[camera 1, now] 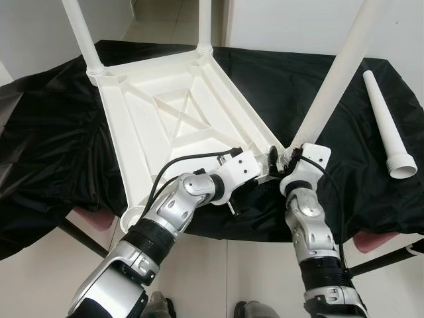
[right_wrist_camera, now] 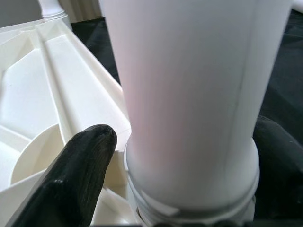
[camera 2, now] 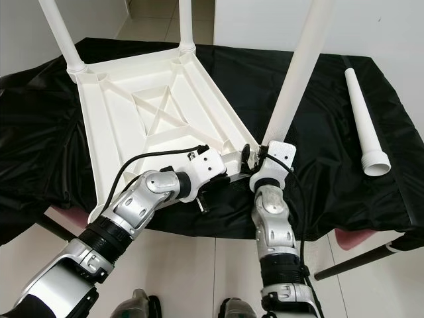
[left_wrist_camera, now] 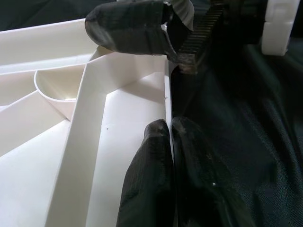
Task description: Building children table
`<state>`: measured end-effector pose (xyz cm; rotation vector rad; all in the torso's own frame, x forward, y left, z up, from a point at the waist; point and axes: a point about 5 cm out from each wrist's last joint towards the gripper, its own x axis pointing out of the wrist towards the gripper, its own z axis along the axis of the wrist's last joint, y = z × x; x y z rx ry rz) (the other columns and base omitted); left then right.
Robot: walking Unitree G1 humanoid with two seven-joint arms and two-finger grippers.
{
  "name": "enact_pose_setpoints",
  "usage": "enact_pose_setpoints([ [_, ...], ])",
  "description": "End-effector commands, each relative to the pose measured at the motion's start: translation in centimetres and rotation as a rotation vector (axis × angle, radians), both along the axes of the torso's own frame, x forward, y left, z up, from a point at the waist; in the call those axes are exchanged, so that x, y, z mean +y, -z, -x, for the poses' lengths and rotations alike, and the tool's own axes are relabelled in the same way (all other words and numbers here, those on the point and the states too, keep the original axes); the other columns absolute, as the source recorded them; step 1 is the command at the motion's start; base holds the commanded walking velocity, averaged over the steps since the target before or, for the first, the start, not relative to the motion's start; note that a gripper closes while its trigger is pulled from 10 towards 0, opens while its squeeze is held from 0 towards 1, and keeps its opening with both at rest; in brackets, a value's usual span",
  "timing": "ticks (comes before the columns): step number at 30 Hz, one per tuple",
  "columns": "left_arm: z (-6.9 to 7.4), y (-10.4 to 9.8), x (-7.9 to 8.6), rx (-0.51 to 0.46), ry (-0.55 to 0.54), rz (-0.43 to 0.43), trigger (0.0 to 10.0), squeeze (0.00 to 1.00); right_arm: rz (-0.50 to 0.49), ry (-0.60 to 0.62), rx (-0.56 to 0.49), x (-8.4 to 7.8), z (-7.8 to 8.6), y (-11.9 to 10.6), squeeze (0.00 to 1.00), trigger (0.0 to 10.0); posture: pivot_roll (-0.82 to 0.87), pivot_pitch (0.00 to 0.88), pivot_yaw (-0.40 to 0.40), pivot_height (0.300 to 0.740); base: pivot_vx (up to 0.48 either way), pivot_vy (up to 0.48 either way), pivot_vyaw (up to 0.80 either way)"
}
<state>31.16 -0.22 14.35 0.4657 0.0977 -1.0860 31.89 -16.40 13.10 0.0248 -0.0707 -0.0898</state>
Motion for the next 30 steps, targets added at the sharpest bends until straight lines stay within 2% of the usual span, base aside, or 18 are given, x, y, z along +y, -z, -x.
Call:
enact_pose_setpoints([
  [1,-0.5,-0.7,0.5,-0.041,-0.069,0.022,10.0,0.00,0.008,-0.055,0.064,-0.2,0.3,1.4,1.00,10.0,0.00,0.048,0.018,0.740,0.000,0.000,0.00],
  [8,-0.5,-0.7,0.5,-0.043,-0.072,0.025,10.0,0.00,0.050,-0.141,0.055,-1.8,0.0,1.3,1.00,10.0,0.00,0.040,0.019,0.740,0.000,0.000,0.00],
  [9,-0.5,-0.7,0.4,-0.043,-0.072,0.024,10.0,0.00,0.062,-0.158,0.062,-2.4,-0.2,1.4,1.00,10.0,0.00,0.036,0.018,0.740,0.000,0.000,0.00],
  [11,-0.5,-0.7,0.4,-0.043,-0.072,0.024,10.0,0.00,0.062,-0.158,0.062,-2.4,-0.2,1.4,1.00,10.0,0.00,0.036,0.018,0.740,0.000,0.000,0.00],
  [12,-0.5,-0.7,0.4,-0.044,-0.072,0.024,10.0,0.00,0.059,-0.188,0.066,-2.9,-0.3,1.5,0.00,10.0,0.00,0.033,0.018,0.740,0.000,0.000,0.00],
  [14,-0.5,-0.7,0.4,-0.044,-0.072,0.024,10.0,0.00,0.059,-0.188,0.066,-2.9,-0.3,1.5,0.00,10.0,0.00,0.033,0.018,0.740,0.000,0.000,0.00],
  [15,-0.5,-0.8,0.4,-0.046,-0.073,0.024,10.0,0.00,0.059,-0.233,0.059,-3.2,-0.4,1.5,0.00,10.0,0.01,0.027,0.017,0.740,0.000,0.000,0.00],
  [16,-0.5,-0.8,0.4,-0.048,-0.073,0.025,10.0,0.00,0.073,-0.334,0.054,-3.1,-0.4,1.6,0.00,10.0,0.01,0.020,0.017,0.740,0.000,0.000,0.00],
  [17,-0.5,-0.8,0.4,-0.048,-0.073,0.025,10.0,0.00,0.073,-0.334,0.054,-3.1,-0.4,1.6,0.00,10.0,0.01,0.020,0.017,0.740,0.000,0.000,0.00],
  [18,-0.5,-0.8,0.3,-0.049,-0.073,0.026,10.0,0.00,0.084,-0.407,0.049,-2.9,-0.3,1.6,0.00,10.0,0.01,0.018,0.016,0.740,0.000,0.000,0.00],
  [19,-0.5,-0.8,0.3,-0.049,-0.073,0.026,10.0,0.00,0.084,-0.407,0.049,-2.9,-0.3,1.6,0.00,10.0,0.01,0.018,0.016,0.740,0.000,0.000,0.00],
  [21,-0.5,-0.9,0.2,-0.052,-0.070,0.027,10.0,0.00,0.108,-0.530,0.070,-2.7,-0.2,2.2,0.00,10.0,0.01,0.010,0.018,0.740,0.000,0.000,0.00],
  [27,-0.5,-1.0,0.1,-0.054,-0.067,0.028,10.0,0.00,0.123,-0.564,0.090,-2.7,-0.4,2.6,0.00,10.0,0.01,0.004,0.020,0.740,0.000,0.000,0.00],
  [30,-0.4,-1.0,-0.1,-0.056,-0.058,0.027,10.0,0.00,0.161,-0.579,0.110,-3.4,-1.0,2.6,0.00,10.0,0.01,0.000,0.025,0.740,0.000,0.000,0.00],
])
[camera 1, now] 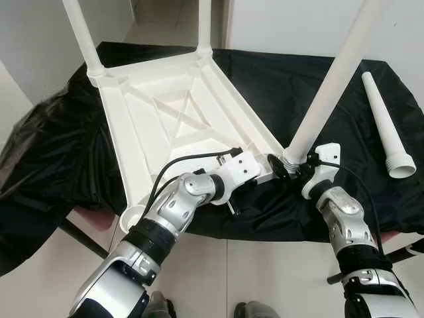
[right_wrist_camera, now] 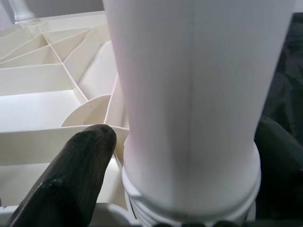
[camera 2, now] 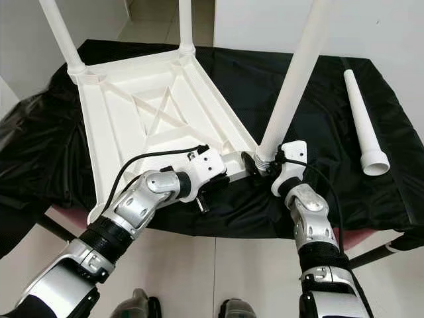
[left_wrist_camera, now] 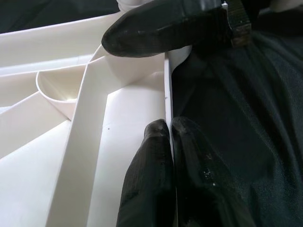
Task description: Building children table
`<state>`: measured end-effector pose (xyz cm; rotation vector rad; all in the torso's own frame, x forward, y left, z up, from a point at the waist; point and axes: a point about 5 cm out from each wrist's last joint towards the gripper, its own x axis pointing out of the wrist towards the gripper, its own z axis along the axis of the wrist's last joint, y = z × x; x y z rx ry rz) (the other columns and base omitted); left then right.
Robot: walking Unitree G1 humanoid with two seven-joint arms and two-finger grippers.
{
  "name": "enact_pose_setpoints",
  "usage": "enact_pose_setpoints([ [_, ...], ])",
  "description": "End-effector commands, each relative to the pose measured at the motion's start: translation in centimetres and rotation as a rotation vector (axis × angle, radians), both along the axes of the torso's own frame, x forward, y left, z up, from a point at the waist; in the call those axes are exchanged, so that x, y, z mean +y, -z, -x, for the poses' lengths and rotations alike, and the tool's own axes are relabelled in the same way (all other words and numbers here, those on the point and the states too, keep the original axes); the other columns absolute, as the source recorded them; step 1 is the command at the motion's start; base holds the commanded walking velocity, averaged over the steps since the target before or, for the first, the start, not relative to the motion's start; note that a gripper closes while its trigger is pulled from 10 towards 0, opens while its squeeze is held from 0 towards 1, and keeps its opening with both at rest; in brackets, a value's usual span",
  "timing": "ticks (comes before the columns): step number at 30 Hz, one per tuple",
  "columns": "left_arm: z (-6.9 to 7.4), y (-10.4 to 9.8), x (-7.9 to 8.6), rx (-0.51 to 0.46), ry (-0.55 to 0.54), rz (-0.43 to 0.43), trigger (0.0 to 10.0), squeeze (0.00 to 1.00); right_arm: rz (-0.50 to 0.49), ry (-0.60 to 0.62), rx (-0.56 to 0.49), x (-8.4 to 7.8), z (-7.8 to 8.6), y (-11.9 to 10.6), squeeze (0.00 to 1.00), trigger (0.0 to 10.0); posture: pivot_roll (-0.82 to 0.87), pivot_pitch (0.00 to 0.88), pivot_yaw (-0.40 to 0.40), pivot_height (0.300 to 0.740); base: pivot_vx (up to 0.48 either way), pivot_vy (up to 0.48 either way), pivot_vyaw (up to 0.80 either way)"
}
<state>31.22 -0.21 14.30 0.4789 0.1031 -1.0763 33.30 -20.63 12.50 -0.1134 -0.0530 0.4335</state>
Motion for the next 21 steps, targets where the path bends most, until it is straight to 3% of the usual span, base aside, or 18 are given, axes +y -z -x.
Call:
enact_pose_setpoints([
  [1,-0.3,-1.0,-0.1,-0.053,-0.045,0.039,10.0,0.00,0.042,-0.052,0.098,0.5,0.0,1.9,0.00,10.0,0.01,0.000,0.026,0.740,0.000,0.000,0.00],
  [13,0.1,-1.0,-0.5,-0.055,-0.019,0.039,10.0,0.00,0.042,-0.042,0.103,-0.3,-1.1,1.4,0.00,9.9,0.01,0.000,0.035,0.740,0.000,0.000,0.00],
  [14,0.1,-1.0,-0.5,-0.055,-0.018,0.038,10.0,0.00,0.035,-0.044,0.104,-0.3,-1.2,1.4,0.00,4.7,0.02,0.000,0.035,0.740,0.000,0.000,0.00],
  [15,0.2,-1.0,-0.5,-0.055,-0.016,0.037,10.0,0.00,0.026,-0.045,0.106,-0.3,-1.2,1.5,0.00,0.8,0.02,0.000,0.036,0.740,0.000,0.000,0.00],
  [17,0.2,-1.1,-0.5,-0.054,-0.015,0.037,10.0,0.00,0.019,-0.047,0.107,-0.3,-1.2,1.6,0.00,0.8,0.02,0.000,0.036,0.740,0.000,0.000,0.00],
  [18,0.2,-1.1,-0.4,-0.055,-0.014,0.036,10.0,0.00,0.012,-0.049,0.112,-0.3,-1.1,1.8,0.00,0.0,0.02,0.000,0.036,0.740,0.000,0.000,0.00],
  [21,0.2,-1.1,-0.3,-0.057,-0.014,0.032,10.0,0.00,-0.005,-0.056,0.123,-0.2,-0.7,2.5,0.00,0.0,0.02,0.000,0.036,0.740,0.000,0.000,0.00],
])
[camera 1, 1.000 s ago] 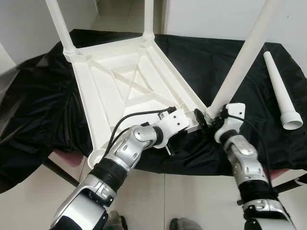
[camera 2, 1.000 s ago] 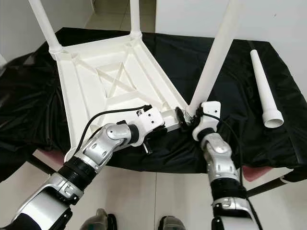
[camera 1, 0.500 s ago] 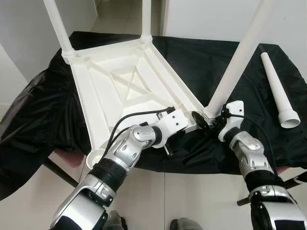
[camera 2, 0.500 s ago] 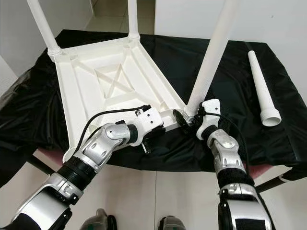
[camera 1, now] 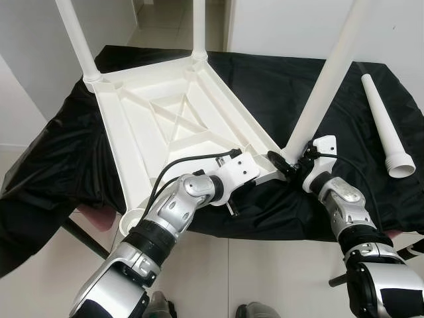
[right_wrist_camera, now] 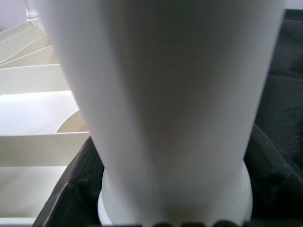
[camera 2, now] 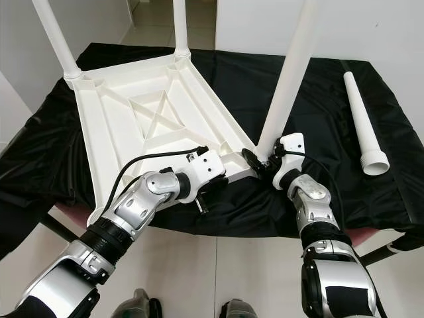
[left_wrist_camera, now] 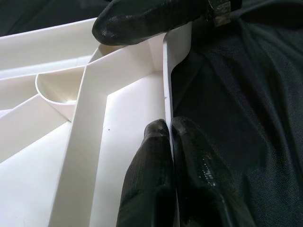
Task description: Building children table
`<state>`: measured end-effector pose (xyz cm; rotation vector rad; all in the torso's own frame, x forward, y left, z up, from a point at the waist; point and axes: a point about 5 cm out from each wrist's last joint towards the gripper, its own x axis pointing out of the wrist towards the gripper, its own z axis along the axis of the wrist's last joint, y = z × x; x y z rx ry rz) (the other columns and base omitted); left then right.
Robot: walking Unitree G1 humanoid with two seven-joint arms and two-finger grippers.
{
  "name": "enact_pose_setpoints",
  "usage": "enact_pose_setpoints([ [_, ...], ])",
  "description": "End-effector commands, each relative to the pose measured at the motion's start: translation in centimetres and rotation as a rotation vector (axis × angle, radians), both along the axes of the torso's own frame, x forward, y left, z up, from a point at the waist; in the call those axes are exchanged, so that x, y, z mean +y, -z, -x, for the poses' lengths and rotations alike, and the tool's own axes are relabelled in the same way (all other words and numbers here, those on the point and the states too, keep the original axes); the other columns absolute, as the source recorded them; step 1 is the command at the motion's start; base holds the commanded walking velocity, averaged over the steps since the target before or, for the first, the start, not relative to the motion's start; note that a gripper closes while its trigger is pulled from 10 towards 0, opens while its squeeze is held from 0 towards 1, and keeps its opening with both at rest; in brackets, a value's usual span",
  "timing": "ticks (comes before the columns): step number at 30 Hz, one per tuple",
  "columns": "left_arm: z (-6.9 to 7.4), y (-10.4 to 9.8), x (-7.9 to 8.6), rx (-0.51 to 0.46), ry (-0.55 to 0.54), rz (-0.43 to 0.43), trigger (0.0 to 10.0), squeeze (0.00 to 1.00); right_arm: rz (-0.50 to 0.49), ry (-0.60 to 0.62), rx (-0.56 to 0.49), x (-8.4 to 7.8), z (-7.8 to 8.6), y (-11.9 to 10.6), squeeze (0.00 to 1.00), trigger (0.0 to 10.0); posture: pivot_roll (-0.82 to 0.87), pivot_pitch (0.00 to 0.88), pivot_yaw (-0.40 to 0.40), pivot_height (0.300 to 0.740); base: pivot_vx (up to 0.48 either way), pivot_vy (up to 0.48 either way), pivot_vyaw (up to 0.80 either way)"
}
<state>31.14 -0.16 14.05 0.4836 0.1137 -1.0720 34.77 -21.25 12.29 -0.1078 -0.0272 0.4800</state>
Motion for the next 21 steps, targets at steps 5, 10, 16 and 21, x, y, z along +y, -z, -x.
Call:
enact_pose_setpoints([
  [5,0.0,-1.3,-0.3,-0.063,-0.010,0.038,10.0,0.00,-0.028,0.001,0.096,0.4,1.0,2.7,0.00,0.0,0.02,0.016,0.033,0.740,0.000,0.000,0.00],
  [10,-0.1,-1.4,-0.2,-0.063,-0.012,0.034,10.0,0.00,-0.085,0.061,0.091,0.6,1.6,3.5,0.00,0.0,0.02,0.027,0.031,0.740,0.000,0.000,0.00],
  [16,-0.1,-1.5,-0.1,-0.065,-0.017,0.035,10.0,0.00,-0.177,0.216,0.072,1.1,2.0,3.9,0.00,0.0,0.02,0.046,0.025,0.740,0.000,0.000,0.00],
  [21,0.0,-1.5,-0.1,-0.064,-0.019,0.039,10.0,0.00,-0.248,0.327,0.032,2.0,2.2,3.3,0.00,0.0,0.02,0.051,0.020,0.740,0.000,0.000,0.00],
])
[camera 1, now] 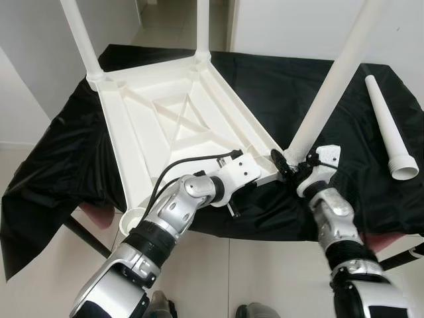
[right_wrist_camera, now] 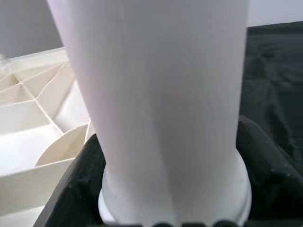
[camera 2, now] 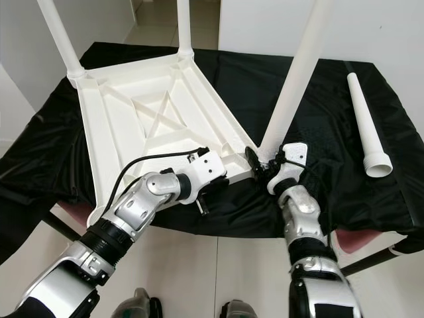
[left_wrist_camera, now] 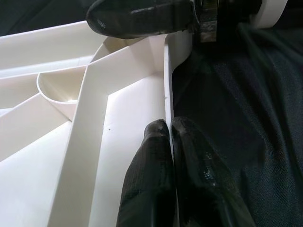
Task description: Building children table
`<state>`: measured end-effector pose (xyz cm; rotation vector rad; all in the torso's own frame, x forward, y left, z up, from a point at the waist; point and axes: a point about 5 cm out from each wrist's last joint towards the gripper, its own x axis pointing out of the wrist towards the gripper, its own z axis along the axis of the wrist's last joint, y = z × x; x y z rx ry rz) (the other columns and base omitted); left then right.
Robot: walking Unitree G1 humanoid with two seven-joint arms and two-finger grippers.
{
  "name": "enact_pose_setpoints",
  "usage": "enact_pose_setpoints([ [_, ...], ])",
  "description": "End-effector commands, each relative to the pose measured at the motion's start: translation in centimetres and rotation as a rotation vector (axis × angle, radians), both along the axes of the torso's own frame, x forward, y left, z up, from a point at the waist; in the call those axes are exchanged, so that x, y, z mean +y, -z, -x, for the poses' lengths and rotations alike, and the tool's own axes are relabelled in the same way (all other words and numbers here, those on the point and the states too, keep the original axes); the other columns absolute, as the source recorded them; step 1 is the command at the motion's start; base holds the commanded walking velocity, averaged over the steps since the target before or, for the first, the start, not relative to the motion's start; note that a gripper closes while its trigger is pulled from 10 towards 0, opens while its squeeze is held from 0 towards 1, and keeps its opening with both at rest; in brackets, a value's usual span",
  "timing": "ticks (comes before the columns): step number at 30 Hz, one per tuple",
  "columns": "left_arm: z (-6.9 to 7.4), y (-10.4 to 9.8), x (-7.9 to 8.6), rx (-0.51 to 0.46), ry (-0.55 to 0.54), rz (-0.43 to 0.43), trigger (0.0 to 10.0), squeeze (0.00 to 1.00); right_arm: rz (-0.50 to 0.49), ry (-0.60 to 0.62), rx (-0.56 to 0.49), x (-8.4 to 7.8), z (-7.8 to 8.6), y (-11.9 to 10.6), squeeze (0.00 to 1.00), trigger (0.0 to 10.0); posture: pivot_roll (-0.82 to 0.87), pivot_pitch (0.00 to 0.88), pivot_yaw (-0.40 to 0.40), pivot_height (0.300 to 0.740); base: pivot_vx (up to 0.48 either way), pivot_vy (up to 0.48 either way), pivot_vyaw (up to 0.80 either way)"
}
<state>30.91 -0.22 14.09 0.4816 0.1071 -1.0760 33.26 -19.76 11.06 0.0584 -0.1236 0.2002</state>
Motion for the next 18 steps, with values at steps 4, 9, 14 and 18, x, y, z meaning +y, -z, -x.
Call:
enact_pose_setpoints([
  [4,-0.2,-1.4,0.0,-0.059,-0.026,0.035,10.0,0.00,-0.080,0.141,0.085,1.1,0.9,1.7,0.00,0.0,0.02,0.054,0.016,0.740,0.000,0.000,0.00],
  [9,-0.2,-1.4,0.1,-0.062,-0.034,0.037,10.0,0.00,-0.089,0.363,0.104,1.7,1.4,1.3,0.00,0.0,0.02,0.058,0.005,0.740,0.000,0.000,0.00],
  [14,-0.2,-1.4,0.2,-0.064,-0.039,0.040,10.0,0.00,-0.069,0.477,0.136,2.0,1.8,1.2,0.00,0.0,0.02,0.059,0.001,0.740,0.000,0.000,0.00],
  [18,-0.2,-1.5,0.1,-0.065,-0.039,0.045,10.0,0.00,-0.068,0.516,0.136,1.8,1.9,0.9,0.00,0.0,0.01,0.059,-0.004,0.740,0.000,0.000,0.00],
])
